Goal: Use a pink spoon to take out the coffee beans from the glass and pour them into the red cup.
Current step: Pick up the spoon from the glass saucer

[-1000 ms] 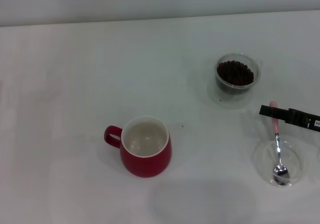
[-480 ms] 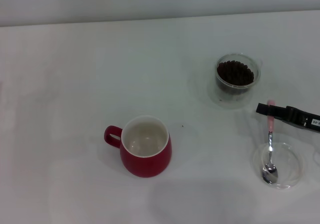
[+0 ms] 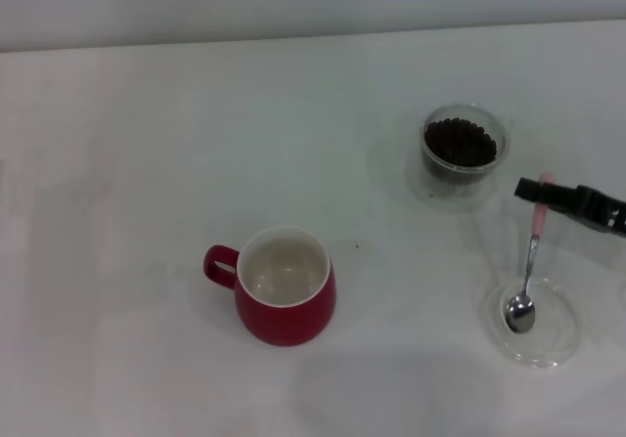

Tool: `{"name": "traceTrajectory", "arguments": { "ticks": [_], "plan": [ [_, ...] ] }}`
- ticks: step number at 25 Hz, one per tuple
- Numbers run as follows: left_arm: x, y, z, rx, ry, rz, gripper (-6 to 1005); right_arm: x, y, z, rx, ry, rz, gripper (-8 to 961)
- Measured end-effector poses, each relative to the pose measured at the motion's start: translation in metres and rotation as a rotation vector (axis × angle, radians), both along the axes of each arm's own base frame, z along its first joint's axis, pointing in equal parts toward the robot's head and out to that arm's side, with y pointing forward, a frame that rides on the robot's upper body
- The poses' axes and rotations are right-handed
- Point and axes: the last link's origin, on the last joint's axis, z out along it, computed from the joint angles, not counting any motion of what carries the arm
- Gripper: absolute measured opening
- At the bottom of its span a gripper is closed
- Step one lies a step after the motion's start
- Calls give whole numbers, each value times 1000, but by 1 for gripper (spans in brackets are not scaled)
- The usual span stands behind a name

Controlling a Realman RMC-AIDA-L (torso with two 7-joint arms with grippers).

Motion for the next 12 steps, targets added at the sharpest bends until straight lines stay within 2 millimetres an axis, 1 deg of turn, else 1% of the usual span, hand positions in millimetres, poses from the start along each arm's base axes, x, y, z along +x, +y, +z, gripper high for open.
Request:
{"name": "traceTrajectory", "arguments": {
  "ticks": [6, 7, 12],
  "plan": [
    [0, 0, 0, 0, -1, 0, 800, 2, -1, 21, 56, 24, 14, 148],
    [0, 0, -1, -1, -1, 0, 800, 2, -1, 21, 56, 24, 14, 148],
    [1, 0, -1, -1, -1, -1, 800, -6, 3, 40, 109, 64, 74, 148]
  ]
}}
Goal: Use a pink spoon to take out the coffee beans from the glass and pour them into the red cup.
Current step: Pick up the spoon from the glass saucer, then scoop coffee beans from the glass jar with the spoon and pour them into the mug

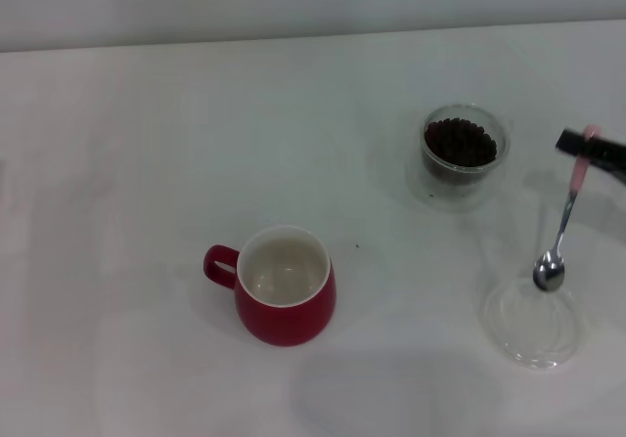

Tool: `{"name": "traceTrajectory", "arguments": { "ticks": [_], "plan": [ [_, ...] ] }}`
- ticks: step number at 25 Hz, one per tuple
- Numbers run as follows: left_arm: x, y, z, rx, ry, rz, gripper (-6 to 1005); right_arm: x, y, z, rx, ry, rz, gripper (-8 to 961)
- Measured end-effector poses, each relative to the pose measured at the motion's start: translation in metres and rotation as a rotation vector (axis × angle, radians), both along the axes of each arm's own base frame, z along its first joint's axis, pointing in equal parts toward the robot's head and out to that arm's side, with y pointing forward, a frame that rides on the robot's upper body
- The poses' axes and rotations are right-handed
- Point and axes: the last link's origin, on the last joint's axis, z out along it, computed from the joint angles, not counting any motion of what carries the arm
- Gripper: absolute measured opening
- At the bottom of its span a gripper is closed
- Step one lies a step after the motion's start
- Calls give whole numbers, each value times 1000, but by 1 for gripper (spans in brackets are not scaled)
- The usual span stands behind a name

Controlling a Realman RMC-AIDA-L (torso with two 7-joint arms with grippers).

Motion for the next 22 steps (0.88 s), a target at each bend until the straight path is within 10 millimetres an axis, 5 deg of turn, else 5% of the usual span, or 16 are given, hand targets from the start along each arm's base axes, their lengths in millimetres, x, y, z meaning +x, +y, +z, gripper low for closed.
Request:
{"name": "traceTrajectory", "arguments": {
  "ticks": [6, 14, 22],
  "plan": [
    [3, 3, 1, 1, 1, -9, 800, -28, 25, 10, 102, 21, 116, 148],
    [3, 5, 1, 1, 3, -12, 801, -75, 84, -7, 275, -109, 224, 148],
    [3, 5, 2, 2, 3, -10, 801, -81, 103, -17, 364, -264, 236, 148]
  ]
}}
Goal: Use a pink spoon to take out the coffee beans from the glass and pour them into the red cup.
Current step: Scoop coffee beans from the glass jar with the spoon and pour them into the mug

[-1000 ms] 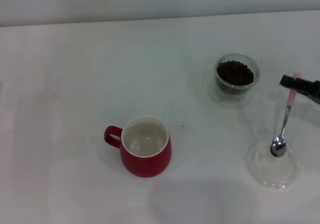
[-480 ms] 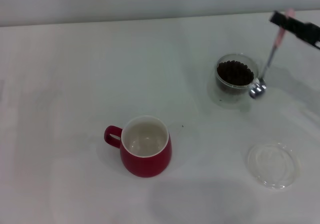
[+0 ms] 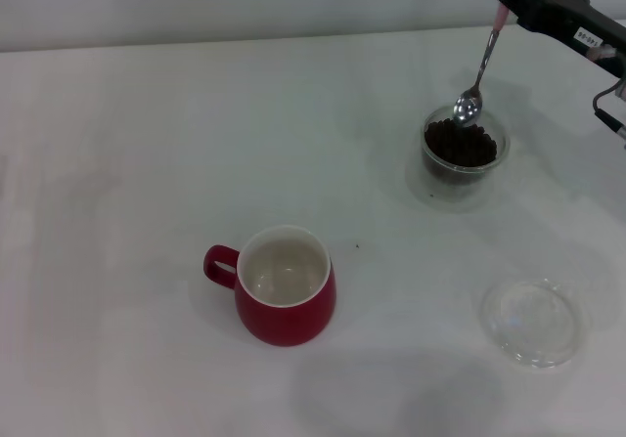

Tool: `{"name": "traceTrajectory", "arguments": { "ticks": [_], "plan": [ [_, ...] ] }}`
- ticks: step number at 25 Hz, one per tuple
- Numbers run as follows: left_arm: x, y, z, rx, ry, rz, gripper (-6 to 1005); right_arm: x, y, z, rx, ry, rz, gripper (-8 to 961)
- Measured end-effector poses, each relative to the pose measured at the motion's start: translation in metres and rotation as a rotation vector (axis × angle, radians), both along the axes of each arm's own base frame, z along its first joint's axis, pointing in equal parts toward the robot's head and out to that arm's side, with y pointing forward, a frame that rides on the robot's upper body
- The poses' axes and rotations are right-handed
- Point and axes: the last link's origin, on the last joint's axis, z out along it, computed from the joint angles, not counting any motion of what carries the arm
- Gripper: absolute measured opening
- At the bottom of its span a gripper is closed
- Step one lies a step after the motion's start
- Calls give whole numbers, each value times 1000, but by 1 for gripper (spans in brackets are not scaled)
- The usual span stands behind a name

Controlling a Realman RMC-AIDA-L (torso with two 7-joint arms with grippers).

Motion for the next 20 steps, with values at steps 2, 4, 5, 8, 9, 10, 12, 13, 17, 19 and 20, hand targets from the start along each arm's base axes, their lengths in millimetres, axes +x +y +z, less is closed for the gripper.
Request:
{"name": "traceTrajectory", "arguments": {
  "ticks": [2, 4, 5, 8, 9, 10, 12, 13, 17, 19, 20],
  "plan": [
    [0, 0, 0, -1, 0, 2, 801, -1, 0, -3, 23, -47, 18, 148],
    [-1, 0, 0, -2, 1, 5, 800, -1, -1, -5, 42, -88, 35, 148],
    [-1, 0, 0, -2, 2, 6, 800, -1, -1, -6, 52, -110, 44, 148],
    [-2, 0, 0, -2, 2, 7, 800, 0, -2, -9, 67, -154, 60, 148],
    [-2, -1, 0, -2, 2, 7, 800, 0, -2, -10, 70, -167, 64, 148],
    [-1, 0, 0, -3, 2, 7, 800, 0, -3, -12, 72, -183, 73, 148],
    [-1, 0, 0, -3, 1, 7, 801, 0, -4, -12, 73, -190, 77, 148],
    [-1, 0, 0, -3, 2, 6, 801, 0, -5, -13, 72, -193, 79, 148],
    [-2, 0, 0, -2, 3, 7, 801, 4, -10, -20, 60, -198, 77, 149],
    [-1, 0, 0, -3, 2, 6, 801, 6, -11, -22, 55, -202, 74, 149],
    [-1, 0, 0, -3, 1, 6, 800, 7, -12, -23, 54, -205, 72, 149]
  ]
}}
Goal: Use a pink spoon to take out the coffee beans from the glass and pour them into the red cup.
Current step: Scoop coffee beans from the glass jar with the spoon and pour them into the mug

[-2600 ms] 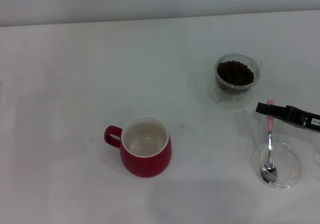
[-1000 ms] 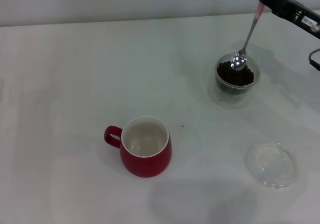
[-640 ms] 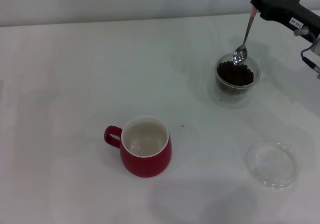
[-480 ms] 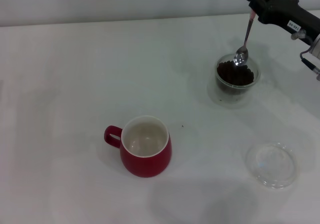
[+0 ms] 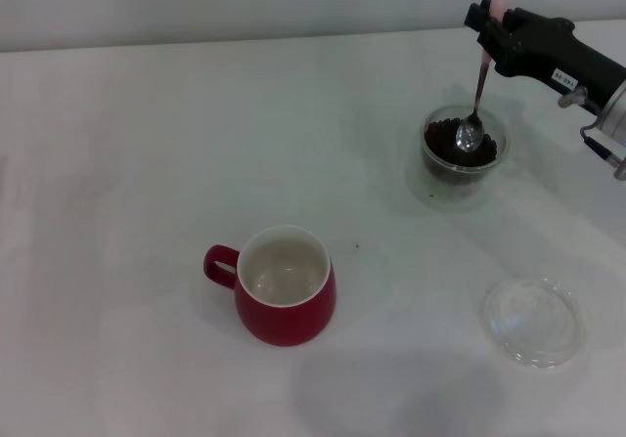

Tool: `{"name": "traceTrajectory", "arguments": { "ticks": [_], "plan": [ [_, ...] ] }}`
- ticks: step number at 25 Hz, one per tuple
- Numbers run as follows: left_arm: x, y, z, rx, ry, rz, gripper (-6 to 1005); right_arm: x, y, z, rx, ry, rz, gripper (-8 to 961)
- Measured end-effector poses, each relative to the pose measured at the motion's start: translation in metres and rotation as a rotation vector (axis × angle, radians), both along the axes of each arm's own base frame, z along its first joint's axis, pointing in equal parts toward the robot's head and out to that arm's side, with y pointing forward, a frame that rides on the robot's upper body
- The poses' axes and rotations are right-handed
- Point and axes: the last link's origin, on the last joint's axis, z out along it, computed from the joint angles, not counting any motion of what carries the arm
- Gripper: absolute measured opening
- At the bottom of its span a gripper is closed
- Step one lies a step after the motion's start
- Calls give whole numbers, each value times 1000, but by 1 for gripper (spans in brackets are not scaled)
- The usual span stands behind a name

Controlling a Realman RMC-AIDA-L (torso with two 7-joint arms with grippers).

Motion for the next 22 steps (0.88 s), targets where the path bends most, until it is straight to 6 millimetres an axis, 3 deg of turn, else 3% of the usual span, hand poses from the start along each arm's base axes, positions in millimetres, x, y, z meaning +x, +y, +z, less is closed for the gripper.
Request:
{"name": "traceTrajectory", "arguments": {
  "ticks": [14, 22],
  "plan": [
    [1, 2, 0, 0, 2, -4, 801, 7, -6, -12, -23, 61, -61, 149],
    [0, 3, -1, -10, 3, 5, 800, 16, 1, -10, -48, 152, -185, 149]
  ]
}}
